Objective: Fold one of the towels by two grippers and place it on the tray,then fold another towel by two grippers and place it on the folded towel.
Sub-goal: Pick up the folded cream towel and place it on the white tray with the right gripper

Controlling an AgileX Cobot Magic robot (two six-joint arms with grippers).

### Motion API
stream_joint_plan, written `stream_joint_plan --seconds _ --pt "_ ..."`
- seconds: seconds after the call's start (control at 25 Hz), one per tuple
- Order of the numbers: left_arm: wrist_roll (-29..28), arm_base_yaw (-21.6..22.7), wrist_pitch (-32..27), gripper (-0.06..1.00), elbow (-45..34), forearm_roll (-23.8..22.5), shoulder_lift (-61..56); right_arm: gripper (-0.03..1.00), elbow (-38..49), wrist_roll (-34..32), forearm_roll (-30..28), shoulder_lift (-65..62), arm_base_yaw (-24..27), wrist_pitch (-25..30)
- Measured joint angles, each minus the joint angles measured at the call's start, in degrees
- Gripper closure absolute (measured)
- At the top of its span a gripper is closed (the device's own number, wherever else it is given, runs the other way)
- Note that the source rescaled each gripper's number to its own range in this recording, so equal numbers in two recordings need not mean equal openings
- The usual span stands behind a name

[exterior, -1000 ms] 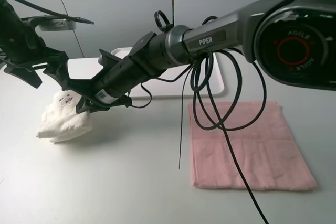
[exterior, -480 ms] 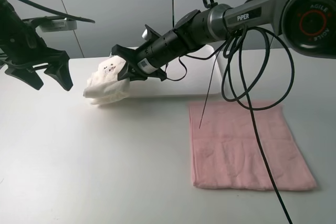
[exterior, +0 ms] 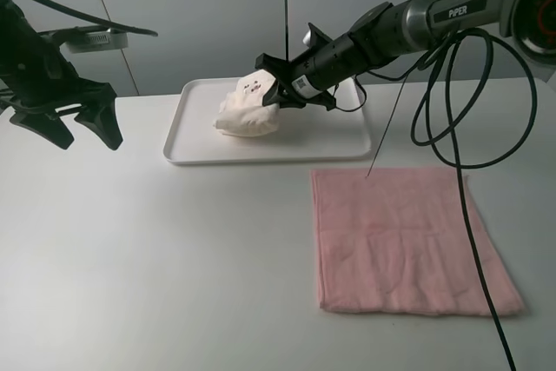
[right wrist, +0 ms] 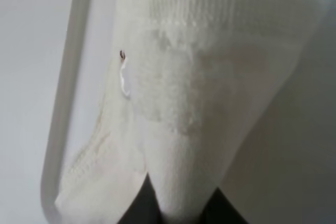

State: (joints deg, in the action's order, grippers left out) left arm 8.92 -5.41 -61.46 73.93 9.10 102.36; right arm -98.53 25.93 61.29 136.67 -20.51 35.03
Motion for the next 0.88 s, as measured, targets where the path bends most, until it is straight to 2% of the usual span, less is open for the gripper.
stream_joint_plan --seconds 0.4,0.44,0.52,0.64,0.72,0.8,0.88 --pt "0.6 0.0 -0.1 -0.04 0.0 0.4 0.0 0.87 0.0 0.4 -1.7 0.0 0.3 -1.6" --pt "0.7 0.0 -0.1 -0.04 0.0 0.4 0.0 0.81 0.0 0.4 -1.8 0.0 0.3 -1.6" --pt "0.7 0.0 -0.1 -0.04 0.0 0.5 0.0 0.63 0.0 0.6 -2.0 0.0 0.3 -1.6" --pt "0.6 0.0 -0.1 -0.04 0.0 0.5 0.0 0.29 0.0 0.6 -2.1 0.1 0.6 -0.7" --pt "0.4 0.0 -0.1 -0.04 0.0 0.5 0.0 0.14 0.0 0.7 -2.3 0.1 0.9 0.2" --pt "0.4 0.0 -0.1 -0.04 0.0 0.6 0.0 0.05 0.0 0.8 -3.8 -0.2 1.4 2.0" --pt "0.3 0.0 -0.1 -0.04 0.0 0.7 0.0 0.02 0.0 0.9 -6.9 -1.2 2.3 4.1"
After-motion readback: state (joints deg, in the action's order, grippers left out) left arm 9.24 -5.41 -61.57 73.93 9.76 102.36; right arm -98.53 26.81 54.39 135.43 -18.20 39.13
